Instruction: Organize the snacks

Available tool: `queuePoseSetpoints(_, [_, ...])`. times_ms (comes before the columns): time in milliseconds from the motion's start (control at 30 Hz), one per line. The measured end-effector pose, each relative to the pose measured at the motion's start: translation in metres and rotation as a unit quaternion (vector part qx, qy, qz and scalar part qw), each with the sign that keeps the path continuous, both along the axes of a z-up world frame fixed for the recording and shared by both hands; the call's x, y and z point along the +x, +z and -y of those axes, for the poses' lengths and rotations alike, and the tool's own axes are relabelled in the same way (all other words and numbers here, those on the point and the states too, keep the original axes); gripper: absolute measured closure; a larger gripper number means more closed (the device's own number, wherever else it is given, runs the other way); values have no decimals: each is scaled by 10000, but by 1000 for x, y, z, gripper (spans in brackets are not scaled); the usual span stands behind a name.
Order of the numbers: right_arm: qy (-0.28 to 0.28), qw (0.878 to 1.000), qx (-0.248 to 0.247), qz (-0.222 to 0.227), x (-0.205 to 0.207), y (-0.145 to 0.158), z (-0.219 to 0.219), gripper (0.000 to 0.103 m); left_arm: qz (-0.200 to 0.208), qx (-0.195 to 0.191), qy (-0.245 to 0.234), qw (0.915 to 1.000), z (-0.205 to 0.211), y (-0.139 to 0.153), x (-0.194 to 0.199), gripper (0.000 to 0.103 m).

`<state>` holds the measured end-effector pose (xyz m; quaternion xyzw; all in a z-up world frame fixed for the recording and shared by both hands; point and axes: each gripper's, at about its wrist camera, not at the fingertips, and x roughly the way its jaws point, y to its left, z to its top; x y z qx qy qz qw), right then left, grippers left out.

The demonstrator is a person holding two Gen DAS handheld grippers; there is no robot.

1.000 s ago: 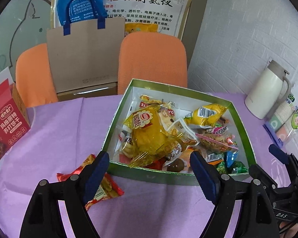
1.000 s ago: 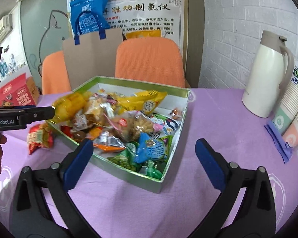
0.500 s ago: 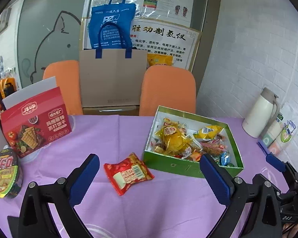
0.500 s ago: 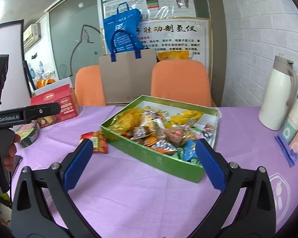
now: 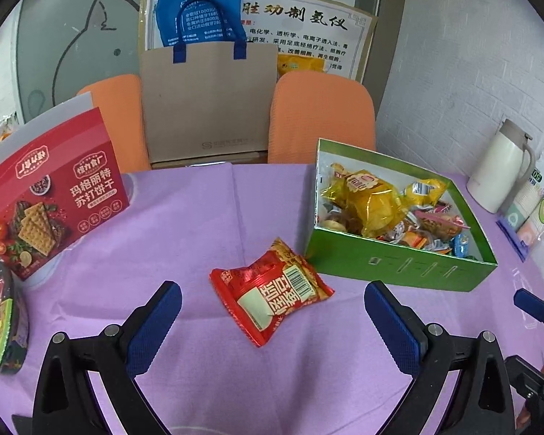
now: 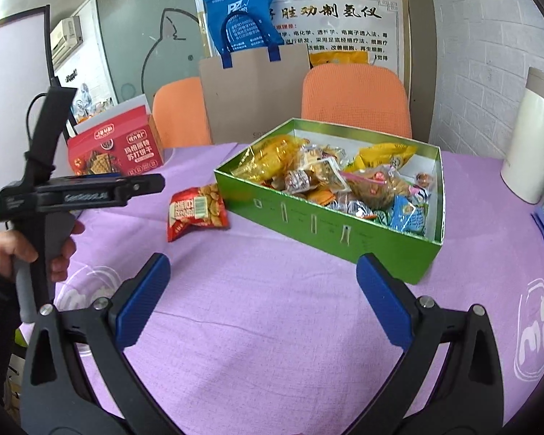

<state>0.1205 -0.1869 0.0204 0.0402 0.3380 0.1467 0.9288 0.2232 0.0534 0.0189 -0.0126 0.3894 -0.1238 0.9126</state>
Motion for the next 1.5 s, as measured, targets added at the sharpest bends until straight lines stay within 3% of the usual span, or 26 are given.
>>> queuePoseSetpoints(400, [-162, 9987, 128, -475, 23, -33, 9, 1, -471, -165, -238, 9985, 0, -44, 64, 1])
queuePoseSetpoints(567, [-151, 9983, 125, -548, 26, -40, 11, 1, -861, -350, -369, 9950, -2, -63, 70, 19])
queuePoseSetpoints(800, [-228, 9974, 196, -652, 22, -47, 19, 1, -1092, -845, -509, 9891, 5, -63, 23, 27])
queuePoseSetpoints(900, [-258, 9969, 247, -702, 15, -51, 24, 1, -1383, -1189, -797, 9800, 23, -71, -11, 27])
queuePoseSetpoints(1000, [-286, 9963, 257, -772, 7, -54, 28, 1, -1485, -1173, -1378, 9722, 49, -72, -45, 27])
queuePoseSetpoints(1067, [-276, 9962, 224, -789, 1, -55, 30, 1, -1342, -1061, -1560, 9728, 58, -62, -61, 27])
queuePoseSetpoints(1167, [-322, 9962, 190, -781, -4, -54, 32, 1, -831, -872, -1324, 9838, 49, -36, -63, 27])
queuePoseSetpoints(1300, [-309, 9955, 399, -802, -5, -53, 30, 1, -315, -716, -900, 9929, 33, -13, -28, 27])
queuePoseSetpoints(1400, [-206, 9961, 322, -799, -7, -54, 23, 1, -391, -555, -849, 9941, 30, -24, 11, 27])
queuePoseSetpoints(1500, [-181, 9964, 189, -808, -9, -55, 21, 1, -744, -702, -801, 9915, 32, -46, 32, 27])
